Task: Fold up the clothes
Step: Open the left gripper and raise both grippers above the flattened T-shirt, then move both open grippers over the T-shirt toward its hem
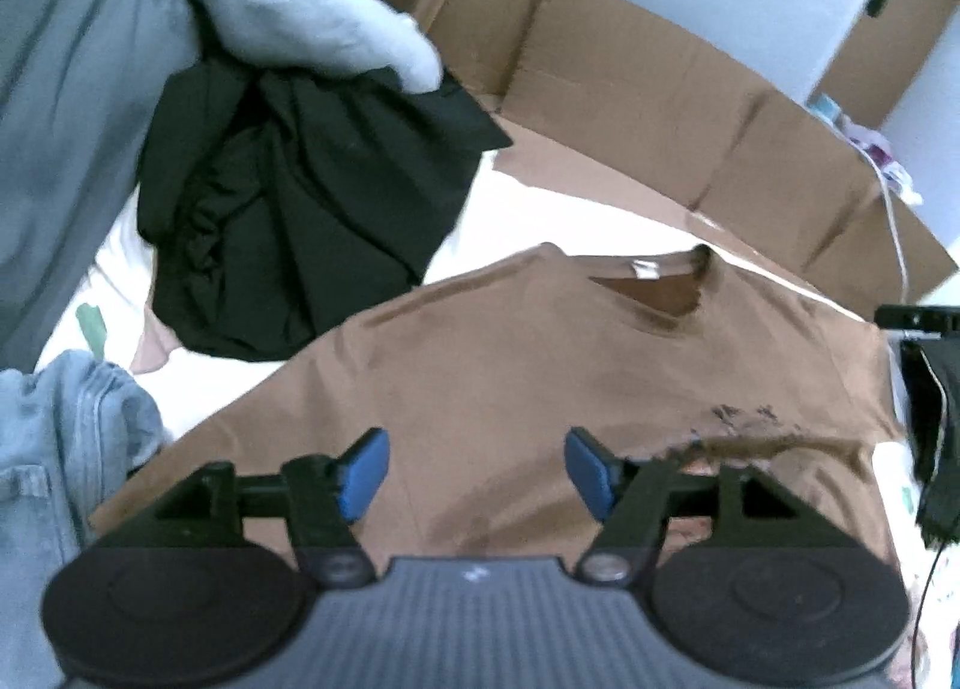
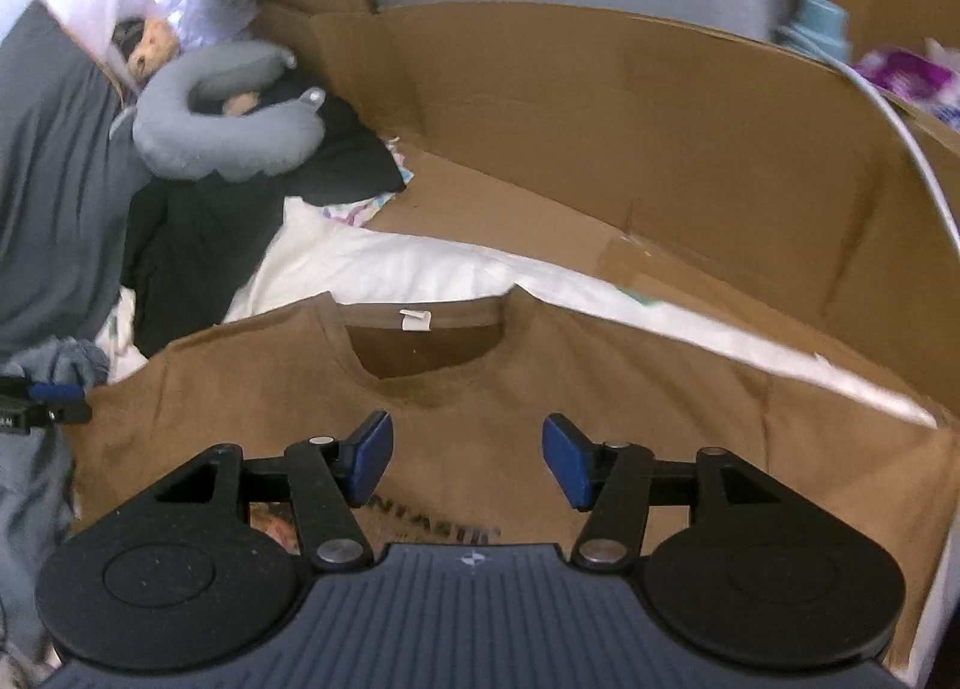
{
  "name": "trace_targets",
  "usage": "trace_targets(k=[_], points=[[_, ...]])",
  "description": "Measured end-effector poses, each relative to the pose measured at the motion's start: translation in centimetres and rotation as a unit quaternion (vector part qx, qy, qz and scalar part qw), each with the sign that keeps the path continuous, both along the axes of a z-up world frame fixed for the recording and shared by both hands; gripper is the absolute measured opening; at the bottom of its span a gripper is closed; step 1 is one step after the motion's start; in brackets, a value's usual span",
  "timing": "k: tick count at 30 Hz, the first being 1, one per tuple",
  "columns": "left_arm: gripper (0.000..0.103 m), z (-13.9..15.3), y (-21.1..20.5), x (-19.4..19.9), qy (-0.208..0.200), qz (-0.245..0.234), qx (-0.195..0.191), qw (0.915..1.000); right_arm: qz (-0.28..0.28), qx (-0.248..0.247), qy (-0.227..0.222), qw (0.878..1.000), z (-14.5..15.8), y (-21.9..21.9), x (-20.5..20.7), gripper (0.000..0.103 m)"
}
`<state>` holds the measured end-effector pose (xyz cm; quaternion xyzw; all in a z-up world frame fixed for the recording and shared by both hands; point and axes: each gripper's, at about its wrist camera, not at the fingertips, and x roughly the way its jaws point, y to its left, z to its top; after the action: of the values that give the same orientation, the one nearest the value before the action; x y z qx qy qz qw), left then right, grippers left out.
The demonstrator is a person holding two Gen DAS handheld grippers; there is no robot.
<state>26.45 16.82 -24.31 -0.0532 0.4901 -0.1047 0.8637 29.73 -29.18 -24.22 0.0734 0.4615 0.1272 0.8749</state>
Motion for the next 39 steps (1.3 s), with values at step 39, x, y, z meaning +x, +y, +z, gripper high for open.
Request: trace_targets(k=[39], points=[[0.092,25.0,-3.6,-19.0,-0.004,0.025,-0.012,0.9996,-0.132,0.031,-0.025,0.990,30.8,-6.3,-22.7,0.102]])
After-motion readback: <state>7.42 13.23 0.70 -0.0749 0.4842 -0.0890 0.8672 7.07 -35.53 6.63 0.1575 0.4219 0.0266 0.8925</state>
